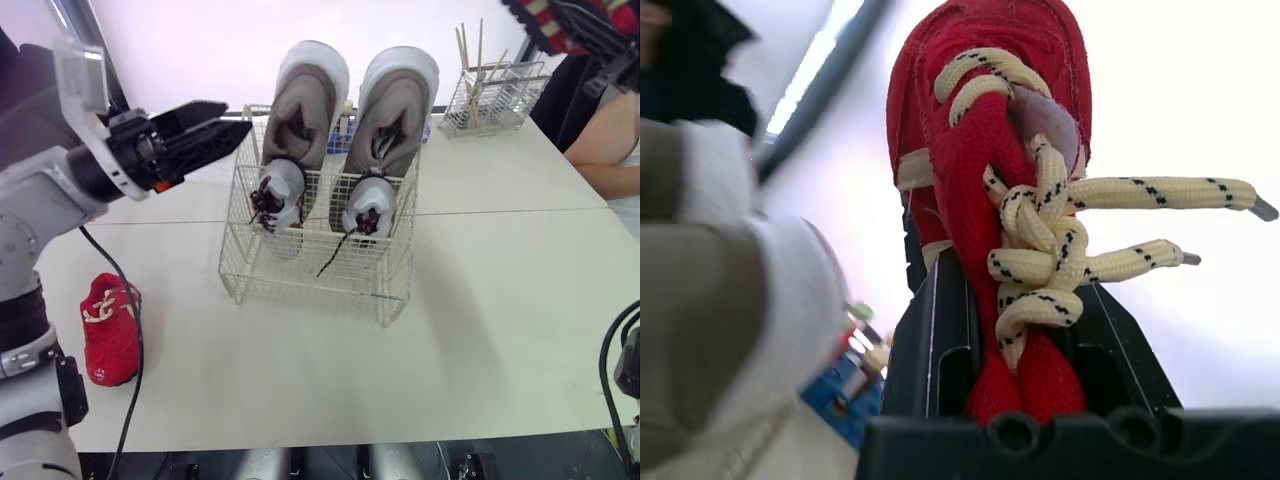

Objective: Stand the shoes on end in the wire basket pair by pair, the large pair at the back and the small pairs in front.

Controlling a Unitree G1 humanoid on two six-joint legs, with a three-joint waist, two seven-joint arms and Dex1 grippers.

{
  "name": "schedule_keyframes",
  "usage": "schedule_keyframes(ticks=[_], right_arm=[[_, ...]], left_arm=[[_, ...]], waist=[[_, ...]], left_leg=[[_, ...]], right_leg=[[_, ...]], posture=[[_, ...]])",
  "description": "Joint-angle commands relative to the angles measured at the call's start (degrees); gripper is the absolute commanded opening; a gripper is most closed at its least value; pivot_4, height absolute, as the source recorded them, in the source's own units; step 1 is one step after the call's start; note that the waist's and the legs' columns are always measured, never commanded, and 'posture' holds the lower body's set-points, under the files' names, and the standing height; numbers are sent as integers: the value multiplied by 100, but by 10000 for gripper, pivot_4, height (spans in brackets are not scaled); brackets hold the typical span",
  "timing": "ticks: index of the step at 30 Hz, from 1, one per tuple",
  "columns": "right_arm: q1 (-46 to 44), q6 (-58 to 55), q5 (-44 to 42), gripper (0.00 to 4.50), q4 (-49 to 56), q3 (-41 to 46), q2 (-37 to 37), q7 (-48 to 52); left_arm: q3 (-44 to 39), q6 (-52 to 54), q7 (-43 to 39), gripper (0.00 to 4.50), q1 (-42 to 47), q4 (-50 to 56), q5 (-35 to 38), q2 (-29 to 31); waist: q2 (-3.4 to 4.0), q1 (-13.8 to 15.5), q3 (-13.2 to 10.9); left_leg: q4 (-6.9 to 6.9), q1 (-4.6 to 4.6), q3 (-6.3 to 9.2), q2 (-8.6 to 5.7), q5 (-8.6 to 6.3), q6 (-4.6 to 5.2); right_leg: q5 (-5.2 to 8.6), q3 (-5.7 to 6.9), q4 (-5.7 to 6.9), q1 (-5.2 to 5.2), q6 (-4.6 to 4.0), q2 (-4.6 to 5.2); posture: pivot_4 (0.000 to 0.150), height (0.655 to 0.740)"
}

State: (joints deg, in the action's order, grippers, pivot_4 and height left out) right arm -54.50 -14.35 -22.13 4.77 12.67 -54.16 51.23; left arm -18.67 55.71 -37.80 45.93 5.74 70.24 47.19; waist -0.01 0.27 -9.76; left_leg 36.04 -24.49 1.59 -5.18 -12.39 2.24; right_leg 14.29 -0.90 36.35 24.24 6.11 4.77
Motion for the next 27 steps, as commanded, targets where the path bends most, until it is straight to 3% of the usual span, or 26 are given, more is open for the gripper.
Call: schedule_keyframes(ticks=[1,8,19,22,26,27], right_arm=[[-297,194,-165,2928,516,-358,-40,531],[-514,875,44,2928,668,-1250,403,1340],[-676,1631,445,2928,441,-1624,938,1615],[-718,1714,470,2917,408,-1656,998,1691],[-747,1765,513,2917,338,-1659,1019,1758],[-752,1756,515,2917,321,-1648,1024,1766]], left_arm=[[-23,236,-230,45000,381,-153,130,165],[-11,1029,-367,45000,952,-447,593,153],[34,1503,-235,45000,897,-264,878,34],[24,1569,-197,36348,842,-241,941,10],[-24,1599,-167,15902,737,-209,1079,32],[-45,1608,-132,12518,718,-215,1128,26]], waist=[[-5,-3,-3],[-16,-8,-10],[-20,-6,-12],[-20,-5,-12],[-20,-5,-12],[-20,-6,-12]], left_leg=[[2,0,0,0,0,0],[5,0,2,-1,3,-5],[4,-1,2,-2,15,-27],[4,-1,2,-2,17,-30],[6,-1,2,-2,17,-31],[6,-1,2,-2,17,-31]], right_leg=[[-2,0,1,0,4,0],[-3,-1,2,1,6,2],[-5,-4,10,8,8,2],[-5,-4,10,9,8,2],[-5,-4,14,9,8,2],[-5,-5,16,10,8,2]], posture=[[1500,7400],[1500,7400],[1500,7400],[1500,7400],[1500,7400],[1500,7400]])
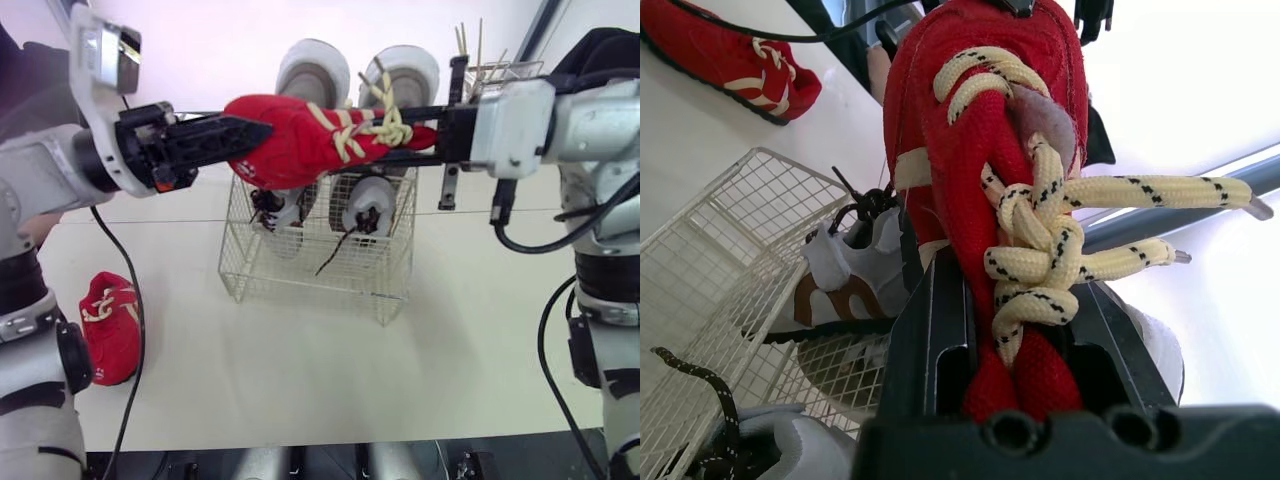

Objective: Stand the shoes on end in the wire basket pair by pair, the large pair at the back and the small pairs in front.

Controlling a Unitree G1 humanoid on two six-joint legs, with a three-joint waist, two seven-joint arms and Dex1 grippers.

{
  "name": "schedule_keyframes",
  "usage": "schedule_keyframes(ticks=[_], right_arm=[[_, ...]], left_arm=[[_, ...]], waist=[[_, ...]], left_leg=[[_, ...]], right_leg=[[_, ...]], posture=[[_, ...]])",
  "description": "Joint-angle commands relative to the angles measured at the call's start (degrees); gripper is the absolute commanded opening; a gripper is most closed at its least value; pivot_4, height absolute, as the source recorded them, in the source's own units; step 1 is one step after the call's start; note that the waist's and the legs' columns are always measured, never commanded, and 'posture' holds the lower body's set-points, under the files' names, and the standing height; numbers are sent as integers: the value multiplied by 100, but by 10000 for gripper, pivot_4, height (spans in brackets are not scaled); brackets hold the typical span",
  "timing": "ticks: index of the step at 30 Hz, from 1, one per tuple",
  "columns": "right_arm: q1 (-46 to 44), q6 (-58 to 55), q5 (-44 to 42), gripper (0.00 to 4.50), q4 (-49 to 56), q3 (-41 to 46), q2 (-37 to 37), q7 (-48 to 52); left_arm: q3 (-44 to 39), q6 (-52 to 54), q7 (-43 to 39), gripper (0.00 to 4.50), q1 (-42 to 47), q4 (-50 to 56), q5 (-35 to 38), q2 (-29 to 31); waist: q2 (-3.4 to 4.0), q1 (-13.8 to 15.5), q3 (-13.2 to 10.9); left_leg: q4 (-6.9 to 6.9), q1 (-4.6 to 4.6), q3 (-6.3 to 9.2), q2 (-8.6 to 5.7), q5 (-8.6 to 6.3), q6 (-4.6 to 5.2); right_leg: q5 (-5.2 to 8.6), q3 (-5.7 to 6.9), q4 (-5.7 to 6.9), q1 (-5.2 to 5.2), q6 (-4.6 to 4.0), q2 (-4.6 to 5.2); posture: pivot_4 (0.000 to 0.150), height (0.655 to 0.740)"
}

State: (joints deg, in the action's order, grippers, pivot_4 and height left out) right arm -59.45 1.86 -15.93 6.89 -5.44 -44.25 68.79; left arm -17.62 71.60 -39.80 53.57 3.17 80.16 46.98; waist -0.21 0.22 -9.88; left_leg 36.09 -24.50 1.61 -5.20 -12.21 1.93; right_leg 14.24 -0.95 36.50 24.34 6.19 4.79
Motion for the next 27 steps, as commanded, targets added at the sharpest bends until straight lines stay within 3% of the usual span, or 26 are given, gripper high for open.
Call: schedule_keyframes(ticks=[1,3,6,9,14,15,20,27], right_arm=[[-266,104,-109,2917,97,181,30,12],[-272,-76,-197,2917,101,239,12,3],[-249,-612,-445,2917,155,387,-40,-78],[-248,-1571,-959,16331,268,668,-88,-286],[-107,-4045,-2898,42674,226,1708,-344,-835],[-6,-4534,-3334,44645,157,1989,-403,-987],[973,-6067,-4945,44645,181,2955,-277,-1863],[1542,-6167,-6163,44645,671,3030,798,-3367]], left_arm=[[-184,32,129,8460,-80,37,206,32],[-235,30,266,2638,-160,62,339,-6],[-366,-54,667,2611,-376,100,675,-159],[-495,-209,1053,2611,-582,186,942,-295],[-704,-628,1662,2611,-884,382,1416,-494],[-736,-726,1773,2611,-929,436,1509,-542],[-801,-1184,2210,2611,-1037,665,1981,-787],[-537,-1605,2445,2611,-940,857,2294,-1072]], waist=[[0,-2,0],[0,-2,0],[0,5,0],[-1,14,0],[-5,54,-2],[-5,54,-2],[-19,45,3],[-14,-8,2]], left_leg=[[0,0,0,0,0,0],[0,0,0,0,0,0],[2,0,0,0,0,0],[3,0,1,0,-1,3],[2,0,2,-1,-14,23],[2,0,2,-2,-16,25],[2,0,2,-2,-22,26],[-1,-1,-4,-2,-15,27]], right_leg=[[0,0,2,1,0,0],[0,-1,5,3,0,0],[0,-2,9,4,0,0],[0,-3,12,5,0,2],[0,-4,13,6,-2,8],[1,-3,12,5,-2,9],[1,-3,8,-1,-3,11],[1,-8,27,15,-3,11]], posture=[[1500,7400],[1500,7400],[1500,7400],[1500,7400],[1500,7400],[1500,7400],[1500,7400],[1500,7400]])
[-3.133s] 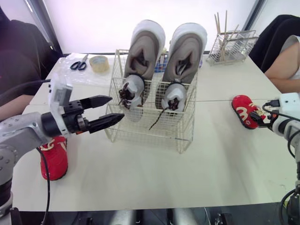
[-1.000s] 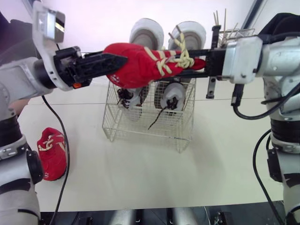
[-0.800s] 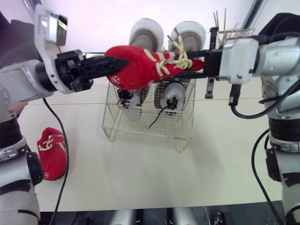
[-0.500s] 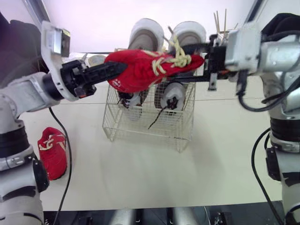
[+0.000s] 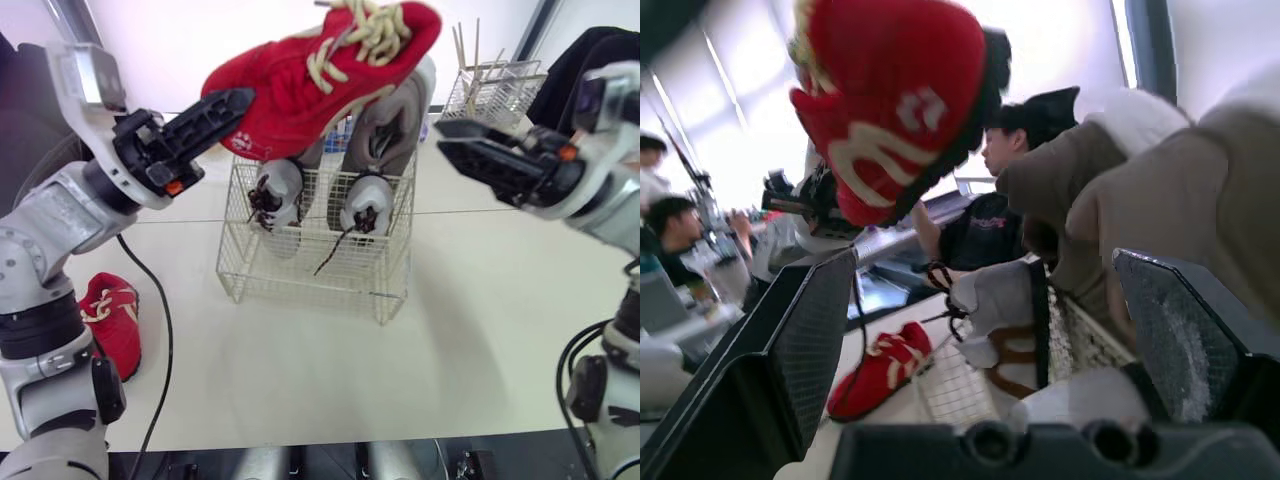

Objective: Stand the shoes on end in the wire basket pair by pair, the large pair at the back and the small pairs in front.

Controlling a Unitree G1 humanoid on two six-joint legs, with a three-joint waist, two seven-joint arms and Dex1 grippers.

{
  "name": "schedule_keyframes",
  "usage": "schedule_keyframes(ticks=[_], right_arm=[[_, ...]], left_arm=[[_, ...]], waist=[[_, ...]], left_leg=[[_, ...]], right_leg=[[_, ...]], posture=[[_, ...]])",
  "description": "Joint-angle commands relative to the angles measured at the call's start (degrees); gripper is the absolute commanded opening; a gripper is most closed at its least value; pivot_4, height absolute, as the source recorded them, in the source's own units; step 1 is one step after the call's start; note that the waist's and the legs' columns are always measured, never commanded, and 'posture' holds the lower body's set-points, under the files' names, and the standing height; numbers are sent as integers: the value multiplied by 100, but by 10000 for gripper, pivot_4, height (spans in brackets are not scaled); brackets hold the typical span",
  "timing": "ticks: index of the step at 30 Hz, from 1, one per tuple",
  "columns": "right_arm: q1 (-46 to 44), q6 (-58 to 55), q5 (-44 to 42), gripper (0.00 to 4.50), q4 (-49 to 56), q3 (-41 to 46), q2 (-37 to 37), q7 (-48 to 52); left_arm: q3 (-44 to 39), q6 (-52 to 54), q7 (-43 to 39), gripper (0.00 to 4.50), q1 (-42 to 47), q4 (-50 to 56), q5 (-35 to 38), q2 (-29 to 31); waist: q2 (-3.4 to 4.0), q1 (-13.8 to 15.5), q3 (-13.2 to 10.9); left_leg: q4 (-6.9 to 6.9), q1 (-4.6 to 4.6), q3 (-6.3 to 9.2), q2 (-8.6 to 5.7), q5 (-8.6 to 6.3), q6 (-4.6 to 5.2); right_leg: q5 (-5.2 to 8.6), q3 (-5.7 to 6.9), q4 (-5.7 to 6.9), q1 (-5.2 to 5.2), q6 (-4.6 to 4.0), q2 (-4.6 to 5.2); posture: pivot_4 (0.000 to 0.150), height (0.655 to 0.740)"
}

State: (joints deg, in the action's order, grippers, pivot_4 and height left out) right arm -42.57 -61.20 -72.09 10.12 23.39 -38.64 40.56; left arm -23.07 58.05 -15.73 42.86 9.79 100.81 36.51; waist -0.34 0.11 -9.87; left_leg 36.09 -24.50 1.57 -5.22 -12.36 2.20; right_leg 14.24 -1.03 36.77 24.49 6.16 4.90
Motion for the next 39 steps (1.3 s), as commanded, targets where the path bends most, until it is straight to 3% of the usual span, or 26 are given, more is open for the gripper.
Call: schedule_keyframes(ticks=[1,6,16,20,21,25,26,29,34,37,39], right_arm=[[-221,245,-696,44645,376,97,463,-793],[-598,702,-997,44645,434,-188,1284,-1574],[-971,1209,-1216,44645,406,-596,1966,-1992],[-1025,1304,-1257,32068,405,-672,2045,-2021],[-1052,1338,-1252,25453,389,-691,2063,-2031],[-1168,1437,-1264,6637,329,-750,2098,-2064],[-1197,1449,-1263,4243,314,-756,2094,-2077],[-1259,1432,-1266,4084,252,-752,2019,-2142],[-1334,1218,-1224,4083,151,-726,1525,-1940],[-1442,838,-807,4083,-5,-840,573,-1087],[-1494,746,-314,4083,-138,-1074,-141,-246]], left_arm=[[65,-280,46,2611,144,211,230,-71],[297,-428,93,2611,147,280,221,-250],[525,-655,111,2611,-60,505,62,-392],[549,-733,114,2611,-214,570,-11,-406],[561,-752,106,2611,-252,595,-28,-410],[617,-789,108,2611,-389,724,-116,-399],[635,-787,106,2611,-429,764,-156,-372],[682,-744,119,2611,-550,852,-204,-248],[539,-575,-25,27640,-864,939,-175,231],[191,-374,-529,42762,-1254,975,-579,961],[13,-293,-926,44365,-1474,920,-832,1401]], waist=[[-1,7,0],[-2,11,1],[-3,14,0],[-3,-3,0],[-3,-1,0],[-2,-1,0],[-2,-10,0],[-2,-38,0],[-2,-79,0],[3,-91,-5],[3,-88,-5]], left_leg=[[1,0,0,0,0,-1],[9,0,0,-2,1,0],[9,1,1,-3,2,0],[8,1,1,-3,2,0],[8,1,1,-3,2,0],[8,1,1,-3,2,1],[7,1,1,-3,2,1],[6,1,2,-2,2,1],[5,1,2,-3,1,1],[-2,0,1,-2,1,1],[-8,0,1,-1,1,2]], right_leg=[[0,1,1,0,0,-1],[0,1,5,-4,0,-1],[0,3,10,-2,0,-3],[0,3,12,-1,0,-3],[0,3,12,0,0,-3],[0,3,12,-1,-1,-3],[0,3,12,-1,-1,-3],[1,3,12,0,-1,-4],[1,3,10,-1,-1,-3],[2,3,7,4,-3,-4],[13,3,-1,4,-23,-4]], posture=[[1500,7400],[1500,7400],[1500,7400],[1500,7400],[1500,7400],[1500,7400],[1500,7400],[1500,7400],[1500,7400],[1500,7400],[1500,7400]])
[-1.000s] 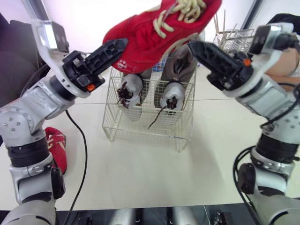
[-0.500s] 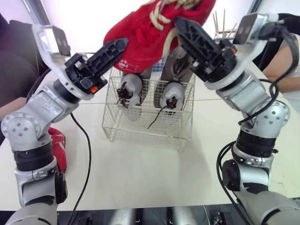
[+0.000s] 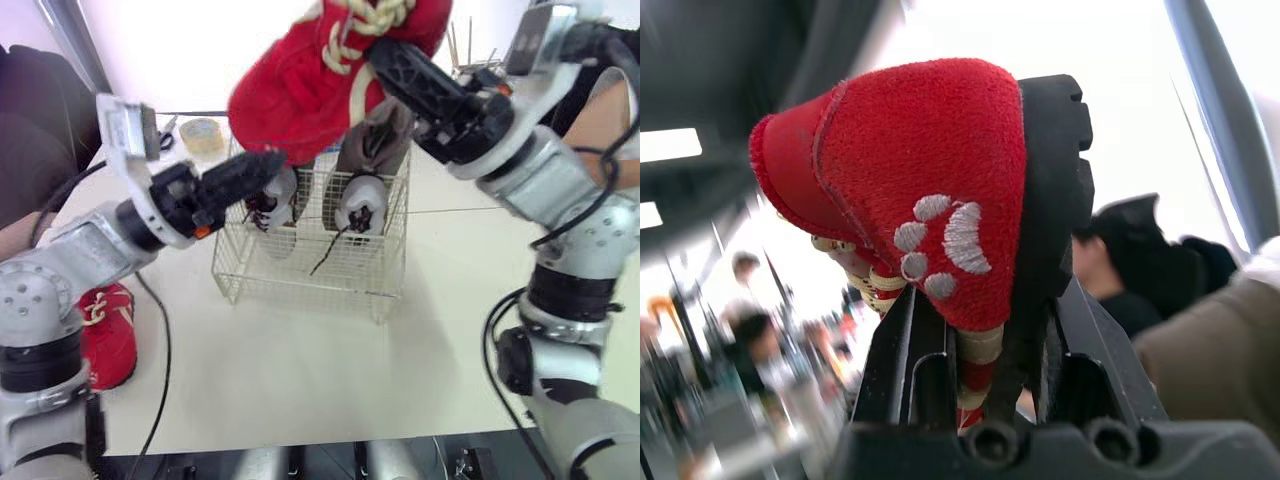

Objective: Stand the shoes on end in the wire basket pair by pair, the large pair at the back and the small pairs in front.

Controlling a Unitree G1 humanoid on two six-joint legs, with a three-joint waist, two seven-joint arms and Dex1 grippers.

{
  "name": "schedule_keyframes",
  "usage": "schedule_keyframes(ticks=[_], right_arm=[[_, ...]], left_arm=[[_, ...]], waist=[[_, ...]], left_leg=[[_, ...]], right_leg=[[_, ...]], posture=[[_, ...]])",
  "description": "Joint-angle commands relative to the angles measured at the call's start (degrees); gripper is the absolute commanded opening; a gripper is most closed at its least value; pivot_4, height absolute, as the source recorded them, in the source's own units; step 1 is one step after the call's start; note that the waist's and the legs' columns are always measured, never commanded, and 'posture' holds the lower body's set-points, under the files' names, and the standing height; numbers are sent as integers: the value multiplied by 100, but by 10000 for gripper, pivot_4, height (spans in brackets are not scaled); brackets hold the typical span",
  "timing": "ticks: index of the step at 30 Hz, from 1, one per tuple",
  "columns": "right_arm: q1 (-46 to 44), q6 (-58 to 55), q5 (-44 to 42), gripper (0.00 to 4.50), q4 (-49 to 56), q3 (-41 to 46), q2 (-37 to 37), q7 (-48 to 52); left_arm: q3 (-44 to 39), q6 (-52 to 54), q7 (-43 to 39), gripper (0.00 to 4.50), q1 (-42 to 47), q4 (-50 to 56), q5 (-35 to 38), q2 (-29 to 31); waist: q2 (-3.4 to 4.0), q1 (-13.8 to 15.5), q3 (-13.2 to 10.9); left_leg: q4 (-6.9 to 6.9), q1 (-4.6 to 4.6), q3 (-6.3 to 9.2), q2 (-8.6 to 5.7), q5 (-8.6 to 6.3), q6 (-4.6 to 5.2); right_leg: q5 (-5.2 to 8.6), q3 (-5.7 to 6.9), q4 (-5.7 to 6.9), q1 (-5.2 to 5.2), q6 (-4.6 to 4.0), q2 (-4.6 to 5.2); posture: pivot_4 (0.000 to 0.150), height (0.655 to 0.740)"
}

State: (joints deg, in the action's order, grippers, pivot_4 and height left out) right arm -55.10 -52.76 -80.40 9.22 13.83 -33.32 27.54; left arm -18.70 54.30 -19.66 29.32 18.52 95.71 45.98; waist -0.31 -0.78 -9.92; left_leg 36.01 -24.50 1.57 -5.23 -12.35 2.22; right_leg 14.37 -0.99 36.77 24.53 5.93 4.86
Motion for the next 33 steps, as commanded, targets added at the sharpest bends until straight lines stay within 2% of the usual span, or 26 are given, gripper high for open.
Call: schedule_keyframes(ticks=[1,3,5,10,15,23,33], right_arm=[[-260,-103,786,4083,-96,-255,-985,1472],[-251,180,1581,4083,-148,-713,-1670,2577],[-257,512,2163,4083,-225,-1048,-2043,3372],[-122,1568,3561,4083,-315,-1833,-2441,4865],[171,2487,4595,4083,-302,-2200,-2273,5205],[430,3983,5998,4083,-751,-2527,-1807,5093],[139,4672,6558,4083,-1544,-2661,-1565,5555]], left_arm=[[-501,119,-727,44365,-214,22,-439,627],[-637,156,-1100,44365,-401,-36,-709,942],[-703,140,-1328,44365,-503,-80,-888,1099],[-822,40,-1529,44365,-609,-141,-1230,1182],[-889,26,-1473,44365,-659,-51,-1285,1094],[-886,8,-1313,44365,-665,70,-1372,976],[-708,-52,-1268,44365,-518,98,-1650,813]], waist=[[0,2,0],[0,3,0],[0,1,-1],[-2,3,-2],[-2,14,-3],[-3,10,-2],[-4,18,-2]], left_leg=[[0,0,0,2,0,0],[-2,0,0,3,-2,2],[-2,0,0,4,-4,4],[-5,-1,-4,5,-20,-3],[-10,-10,-3,4,-22,-3],[-5,-8,-3,4,-21,-6],[-2,5,-3,3,-18,-11]], right_leg=[[1,2,-2,-2,-2,0],[6,3,-13,-6,-11,1],[10,5,-27,-12,-17,3],[9,10,-55,-21,-16,13],[7,10,-57,-11,-13,14],[-1,10,-54,-15,-4,13],[-10,11,-54,-20,0,10]], posture=[[1500,7400],[1500,7400],[1500,7400],[1500,7400],[1500,7400],[1500,7400],[1500,7400]])
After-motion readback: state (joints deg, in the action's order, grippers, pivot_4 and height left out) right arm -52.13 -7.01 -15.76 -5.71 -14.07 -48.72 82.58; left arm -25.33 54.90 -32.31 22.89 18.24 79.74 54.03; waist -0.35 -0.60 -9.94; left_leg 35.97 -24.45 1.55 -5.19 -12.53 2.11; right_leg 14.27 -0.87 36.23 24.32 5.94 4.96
